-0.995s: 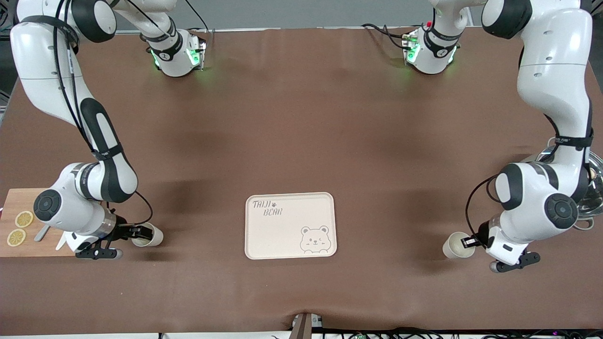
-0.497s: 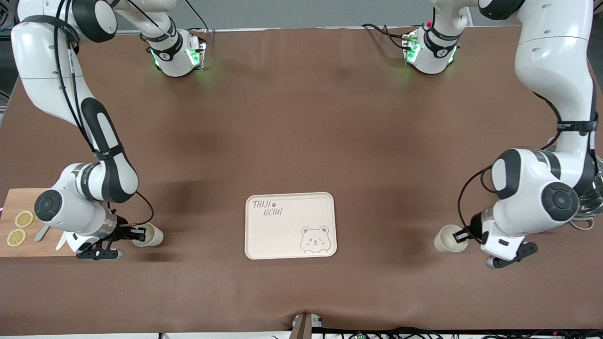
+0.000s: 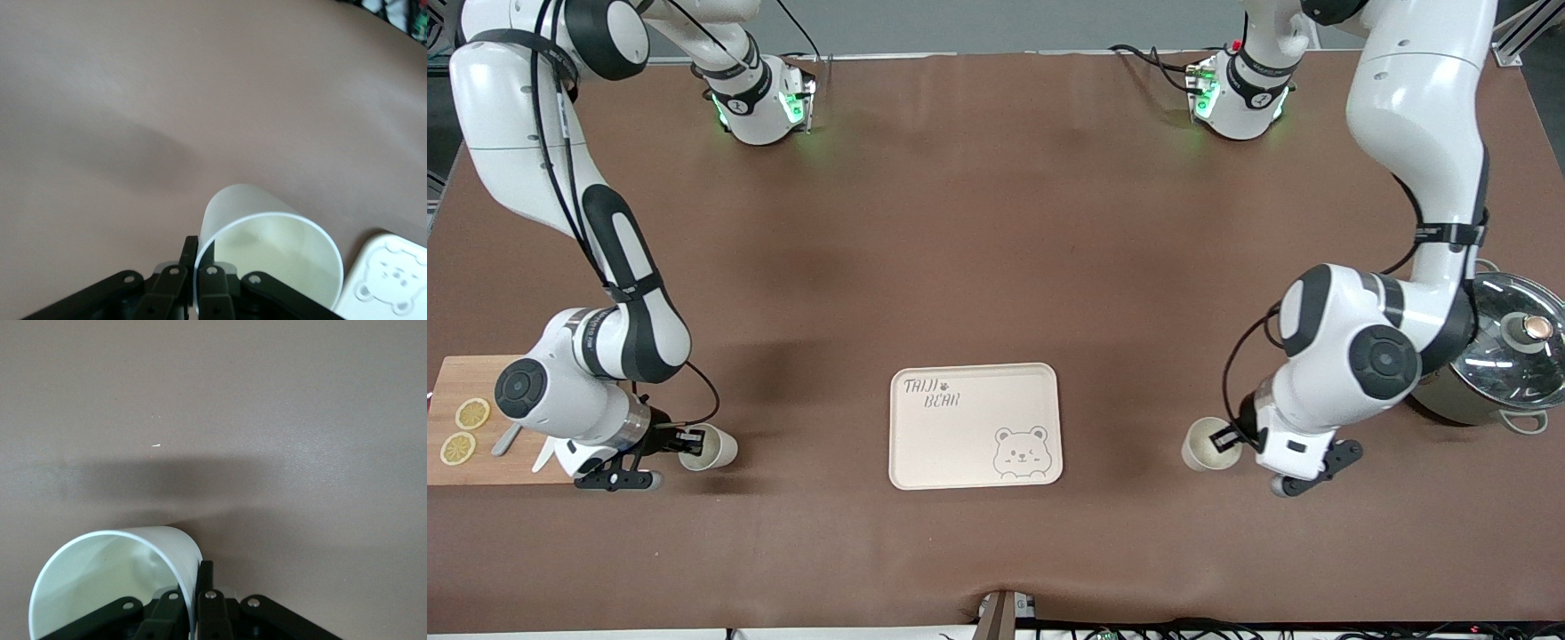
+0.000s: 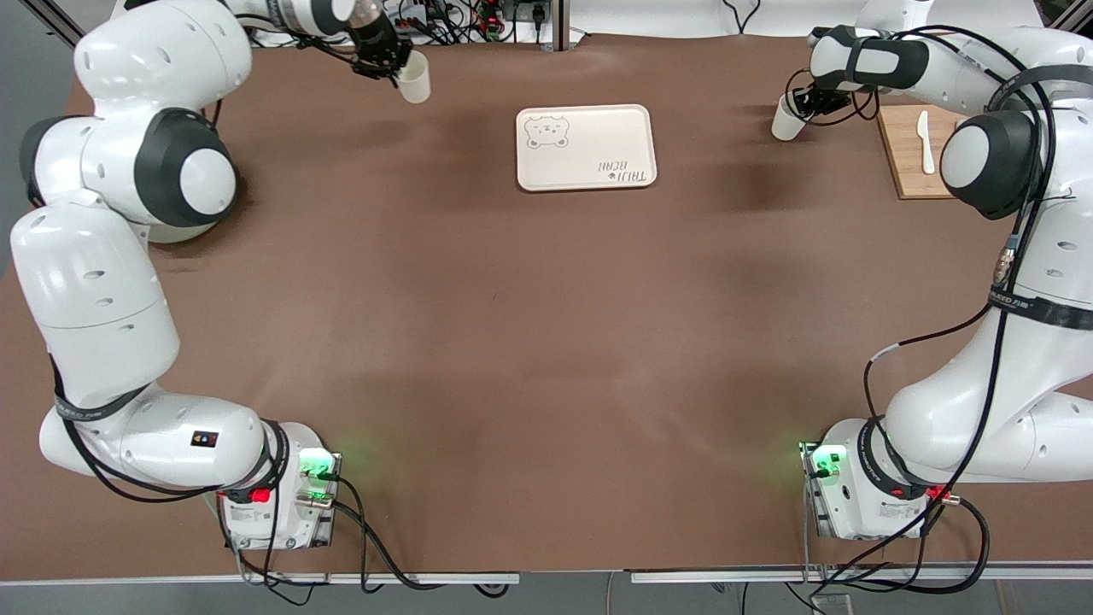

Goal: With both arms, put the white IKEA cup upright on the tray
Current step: 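Carry the cups toward the bear tray with both grippers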

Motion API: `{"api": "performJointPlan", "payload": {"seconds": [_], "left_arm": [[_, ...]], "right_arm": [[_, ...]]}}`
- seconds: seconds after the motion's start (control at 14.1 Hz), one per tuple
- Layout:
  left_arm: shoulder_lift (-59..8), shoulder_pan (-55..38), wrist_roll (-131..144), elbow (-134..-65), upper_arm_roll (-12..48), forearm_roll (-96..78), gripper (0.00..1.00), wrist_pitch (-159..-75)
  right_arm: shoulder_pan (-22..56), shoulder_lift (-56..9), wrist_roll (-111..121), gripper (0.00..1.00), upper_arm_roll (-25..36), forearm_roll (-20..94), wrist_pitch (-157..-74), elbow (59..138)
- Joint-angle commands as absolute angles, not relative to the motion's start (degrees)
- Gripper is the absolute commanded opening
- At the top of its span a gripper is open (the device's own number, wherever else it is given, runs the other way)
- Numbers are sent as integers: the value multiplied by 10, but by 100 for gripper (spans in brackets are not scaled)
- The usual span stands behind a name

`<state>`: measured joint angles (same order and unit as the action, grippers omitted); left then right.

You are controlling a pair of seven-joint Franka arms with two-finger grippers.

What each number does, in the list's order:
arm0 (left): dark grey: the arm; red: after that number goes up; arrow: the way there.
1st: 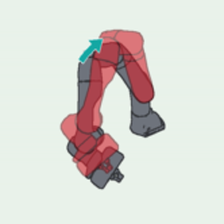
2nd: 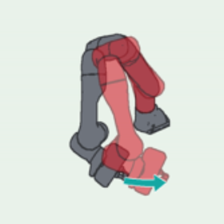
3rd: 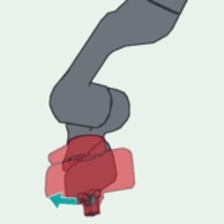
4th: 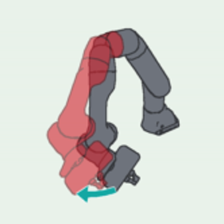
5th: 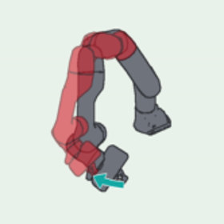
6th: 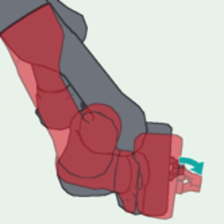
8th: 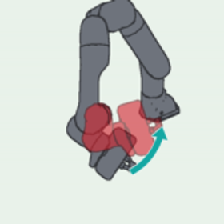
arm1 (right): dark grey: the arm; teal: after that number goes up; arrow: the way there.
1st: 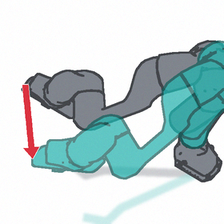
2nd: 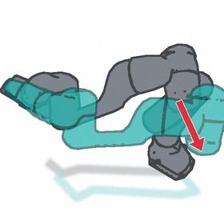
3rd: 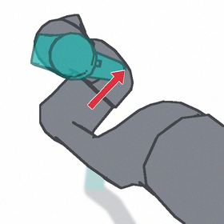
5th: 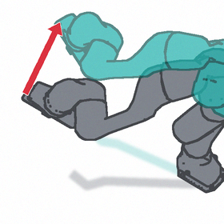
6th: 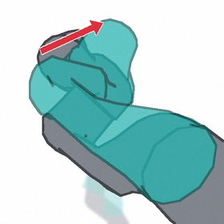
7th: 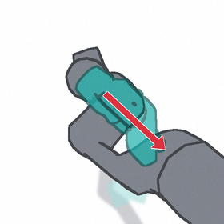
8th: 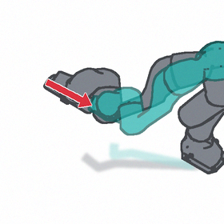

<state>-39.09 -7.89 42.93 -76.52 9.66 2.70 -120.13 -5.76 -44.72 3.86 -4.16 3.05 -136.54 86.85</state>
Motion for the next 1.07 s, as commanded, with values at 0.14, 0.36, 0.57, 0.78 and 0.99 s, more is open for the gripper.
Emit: {"api": "performJointPlan", "payload": {"seconds": [0.14, 0.36, 0.57, 0.78, 0.99], "left_arm": [[-393, -133, 480, -748, 94, 17, 0, -1190], [-408, -168, 525, -728, 94, 16, 0, -1192], [-417, -197, 560, -714, 95, 16, 0, -1200], [-433, -225, 591, -713, 96, 11, 0, -1233], [-454, -243, 613, -713, 95, 11, 0, -1252]], "right_arm": [[-40, -450, 25, 0, -44, 38, -1320, 834], [1, -446, -80, 0, -44, 36, -1222, 778], [30, -443, -147, 0, -47, 37, -1175, 744], [70, -436, -219, 0, -47, 37, -1166, 736], [111, -436, -300, 0, -47, 36, -1170, 733]]}}
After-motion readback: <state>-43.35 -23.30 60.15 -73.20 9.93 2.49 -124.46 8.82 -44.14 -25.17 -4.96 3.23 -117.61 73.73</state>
